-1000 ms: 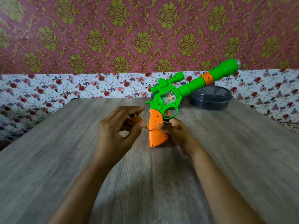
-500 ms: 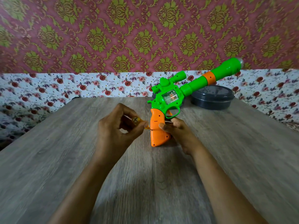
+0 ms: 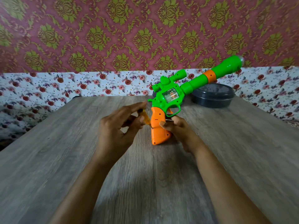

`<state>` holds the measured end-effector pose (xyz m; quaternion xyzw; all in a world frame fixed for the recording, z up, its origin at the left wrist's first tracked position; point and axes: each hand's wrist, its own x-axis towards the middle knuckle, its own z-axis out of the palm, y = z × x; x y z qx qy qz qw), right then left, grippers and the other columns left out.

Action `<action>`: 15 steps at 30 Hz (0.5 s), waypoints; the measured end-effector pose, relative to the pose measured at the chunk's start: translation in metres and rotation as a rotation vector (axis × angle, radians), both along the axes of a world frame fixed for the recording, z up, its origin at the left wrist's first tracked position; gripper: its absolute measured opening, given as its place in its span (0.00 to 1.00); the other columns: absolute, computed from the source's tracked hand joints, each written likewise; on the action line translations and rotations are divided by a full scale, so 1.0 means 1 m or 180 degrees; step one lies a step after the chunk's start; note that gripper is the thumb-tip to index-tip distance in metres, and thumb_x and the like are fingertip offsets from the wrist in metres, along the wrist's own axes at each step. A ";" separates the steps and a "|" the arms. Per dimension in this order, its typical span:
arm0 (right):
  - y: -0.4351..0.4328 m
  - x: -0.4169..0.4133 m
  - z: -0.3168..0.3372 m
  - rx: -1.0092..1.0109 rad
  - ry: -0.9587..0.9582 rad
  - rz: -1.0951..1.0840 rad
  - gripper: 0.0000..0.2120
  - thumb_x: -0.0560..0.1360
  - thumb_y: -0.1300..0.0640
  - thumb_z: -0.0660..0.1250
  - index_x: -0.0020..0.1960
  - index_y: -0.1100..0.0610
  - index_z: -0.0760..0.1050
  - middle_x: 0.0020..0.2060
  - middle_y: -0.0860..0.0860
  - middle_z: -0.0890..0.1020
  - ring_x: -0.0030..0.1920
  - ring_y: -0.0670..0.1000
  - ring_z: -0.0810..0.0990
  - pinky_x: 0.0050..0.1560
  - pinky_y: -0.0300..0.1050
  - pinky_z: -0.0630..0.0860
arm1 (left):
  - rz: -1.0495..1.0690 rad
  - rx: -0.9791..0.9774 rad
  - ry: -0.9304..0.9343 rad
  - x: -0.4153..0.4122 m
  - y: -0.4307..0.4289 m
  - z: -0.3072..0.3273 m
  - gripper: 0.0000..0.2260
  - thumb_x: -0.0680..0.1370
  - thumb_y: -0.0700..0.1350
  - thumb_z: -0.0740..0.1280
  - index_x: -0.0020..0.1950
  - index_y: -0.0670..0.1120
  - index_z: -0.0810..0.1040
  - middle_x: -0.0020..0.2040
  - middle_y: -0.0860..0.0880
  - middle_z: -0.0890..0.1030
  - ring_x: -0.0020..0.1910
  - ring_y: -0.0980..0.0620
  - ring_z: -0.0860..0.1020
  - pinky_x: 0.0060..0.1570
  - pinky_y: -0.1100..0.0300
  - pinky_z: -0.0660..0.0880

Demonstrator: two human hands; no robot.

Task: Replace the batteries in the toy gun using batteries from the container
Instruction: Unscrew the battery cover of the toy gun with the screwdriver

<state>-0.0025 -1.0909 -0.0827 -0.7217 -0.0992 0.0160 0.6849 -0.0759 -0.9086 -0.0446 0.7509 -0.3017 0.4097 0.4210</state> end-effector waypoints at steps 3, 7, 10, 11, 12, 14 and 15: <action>0.001 -0.001 0.001 0.0022 -0.0042 0.0045 0.14 0.75 0.60 0.64 0.61 0.58 0.73 0.53 0.55 0.80 0.51 0.51 0.79 0.54 0.50 0.76 | 0.0026 -0.0229 0.0121 0.000 0.001 0.001 0.10 0.71 0.48 0.70 0.50 0.48 0.76 0.41 0.58 0.81 0.36 0.60 0.81 0.33 0.68 0.77; -0.001 -0.003 0.001 0.0074 -0.0053 0.0127 0.15 0.75 0.60 0.64 0.62 0.59 0.73 0.54 0.56 0.81 0.50 0.51 0.80 0.46 0.45 0.79 | 0.0107 -0.0352 0.0098 0.001 0.000 -0.001 0.12 0.68 0.52 0.72 0.43 0.49 0.72 0.41 0.54 0.79 0.33 0.55 0.78 0.30 0.58 0.76; -0.001 -0.005 0.002 0.0066 -0.0060 0.0176 0.15 0.76 0.60 0.63 0.62 0.58 0.72 0.51 0.53 0.81 0.47 0.48 0.80 0.45 0.45 0.80 | 0.0042 -0.0463 0.0225 0.000 -0.002 -0.001 0.10 0.70 0.51 0.70 0.44 0.55 0.69 0.42 0.54 0.80 0.32 0.57 0.79 0.31 0.63 0.76; 0.000 -0.006 0.003 0.0076 -0.0046 0.0176 0.15 0.76 0.60 0.63 0.62 0.58 0.72 0.51 0.53 0.81 0.47 0.47 0.80 0.46 0.47 0.80 | 0.0030 -0.0458 0.0232 0.000 -0.002 0.000 0.10 0.70 0.50 0.69 0.46 0.57 0.69 0.42 0.54 0.79 0.32 0.57 0.80 0.32 0.65 0.76; -0.001 -0.006 0.004 0.0083 -0.0041 0.0157 0.15 0.76 0.60 0.63 0.62 0.58 0.72 0.50 0.53 0.81 0.47 0.48 0.80 0.48 0.50 0.80 | 0.0056 -0.0394 0.0201 0.001 -0.001 0.000 0.10 0.71 0.49 0.69 0.49 0.58 0.71 0.42 0.55 0.79 0.33 0.58 0.80 0.32 0.65 0.77; -0.001 -0.005 0.004 0.0045 -0.0050 0.0117 0.15 0.76 0.60 0.64 0.62 0.59 0.72 0.50 0.53 0.80 0.49 0.49 0.79 0.52 0.54 0.78 | 0.0098 -0.0195 0.0101 0.002 0.000 0.000 0.08 0.73 0.47 0.68 0.50 0.57 0.75 0.43 0.58 0.79 0.35 0.58 0.80 0.34 0.66 0.77; -0.001 -0.005 0.004 0.0030 -0.0032 0.0109 0.14 0.76 0.60 0.64 0.61 0.59 0.72 0.50 0.52 0.80 0.48 0.49 0.79 0.52 0.54 0.78 | 0.0080 -0.0112 0.0079 0.001 0.001 0.000 0.07 0.74 0.47 0.67 0.51 0.55 0.76 0.44 0.57 0.79 0.36 0.58 0.80 0.35 0.65 0.78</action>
